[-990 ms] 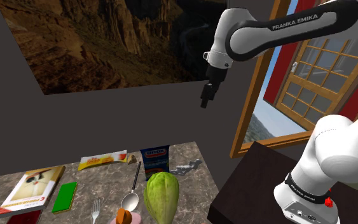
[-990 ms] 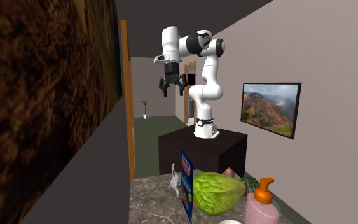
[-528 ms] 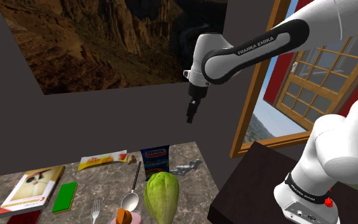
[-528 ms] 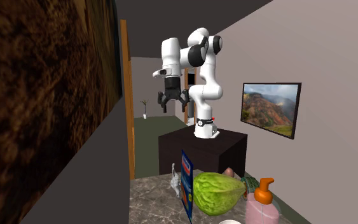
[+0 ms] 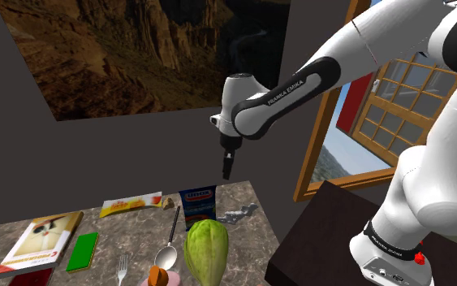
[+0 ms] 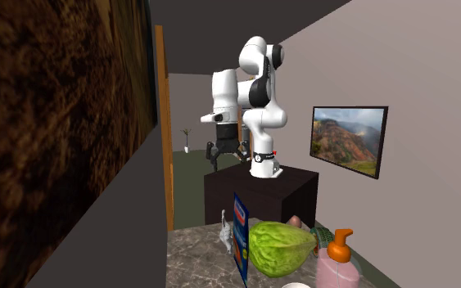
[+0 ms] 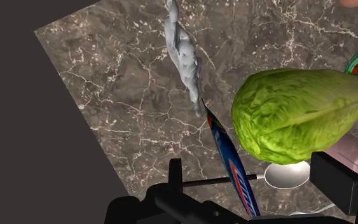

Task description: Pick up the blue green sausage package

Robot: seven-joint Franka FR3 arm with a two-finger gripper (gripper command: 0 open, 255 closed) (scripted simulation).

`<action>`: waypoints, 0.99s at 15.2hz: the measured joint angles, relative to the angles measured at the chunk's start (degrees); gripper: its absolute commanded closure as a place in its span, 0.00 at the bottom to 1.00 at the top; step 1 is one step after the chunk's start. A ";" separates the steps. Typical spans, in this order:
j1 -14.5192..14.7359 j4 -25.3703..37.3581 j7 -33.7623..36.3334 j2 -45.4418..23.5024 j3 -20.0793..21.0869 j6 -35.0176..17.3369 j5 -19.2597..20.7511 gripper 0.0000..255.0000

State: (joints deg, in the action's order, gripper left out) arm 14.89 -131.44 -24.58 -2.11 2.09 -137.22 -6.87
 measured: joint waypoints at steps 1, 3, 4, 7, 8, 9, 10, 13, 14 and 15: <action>0.24 1.00 -1.01 -2.23 0.25 -1.11 0.30 0.00; 1.09 2.50 -2.18 -5.88 1.07 -2.95 1.05 0.00; 1.32 3.57 -3.07 -7.56 1.31 -3.42 1.48 0.00; 1.85 4.56 -3.65 -10.75 1.74 -5.48 2.03 0.00; 1.92 4.61 -3.69 -11.45 1.78 -6.14 2.08 0.00; 1.93 4.71 -3.76 -12.21 1.79 -6.80 2.10 0.00; 1.98 4.38 -3.78 -12.77 1.82 -7.69 2.09 0.00; 2.10 4.34 -3.76 -14.56 1.85 -9.51 2.11 0.00; 2.08 4.36 -3.81 -14.82 1.85 -9.75 2.10 1.00; 2.07 4.38 -3.84 -14.96 1.84 -9.89 2.10 1.00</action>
State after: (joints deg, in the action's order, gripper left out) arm 16.97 -127.06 -28.42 -17.07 3.94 -147.11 -4.77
